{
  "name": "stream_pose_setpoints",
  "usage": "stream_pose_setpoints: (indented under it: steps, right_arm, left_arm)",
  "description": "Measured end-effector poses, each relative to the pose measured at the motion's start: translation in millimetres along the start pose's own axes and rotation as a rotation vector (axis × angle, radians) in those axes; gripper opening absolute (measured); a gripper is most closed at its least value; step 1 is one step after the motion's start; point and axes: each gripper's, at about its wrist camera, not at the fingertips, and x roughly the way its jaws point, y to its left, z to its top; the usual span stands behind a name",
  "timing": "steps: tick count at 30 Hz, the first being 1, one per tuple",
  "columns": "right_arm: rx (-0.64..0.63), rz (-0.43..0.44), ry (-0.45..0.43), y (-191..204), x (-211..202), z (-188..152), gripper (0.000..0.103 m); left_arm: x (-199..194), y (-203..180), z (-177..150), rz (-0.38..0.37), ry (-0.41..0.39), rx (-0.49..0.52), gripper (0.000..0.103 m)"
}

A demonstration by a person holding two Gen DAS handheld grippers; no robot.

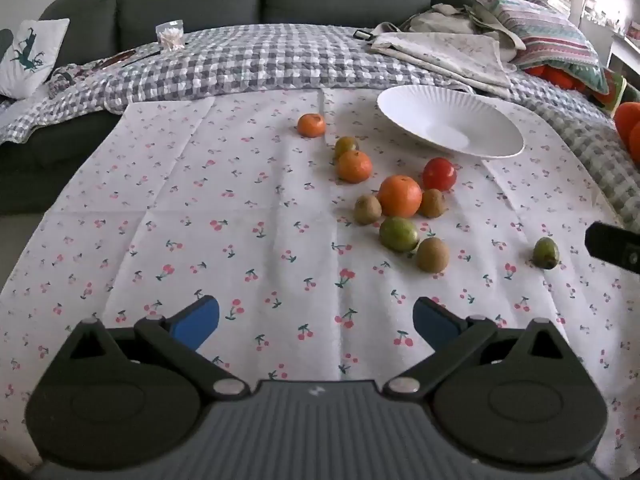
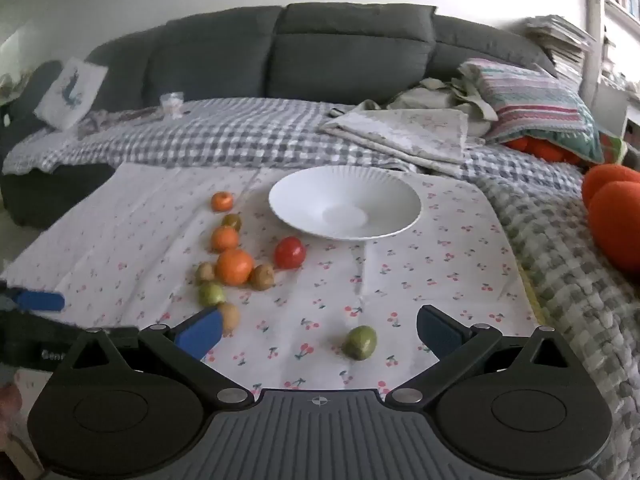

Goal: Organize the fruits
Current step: 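Grasp the green lime with the right tool while the left tool grasps a brown kiwi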

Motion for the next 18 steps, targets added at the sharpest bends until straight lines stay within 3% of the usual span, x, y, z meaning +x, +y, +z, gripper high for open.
stream_pose_setpoints:
  steps: [18]
  right_arm:
    - [0.101,-0.02,0.105,-27.4,25.2,-4.7,0.103]
  left_arm:
    - [24.7,-17.8,-1.9,-0.109,0.053,0.041,0.099]
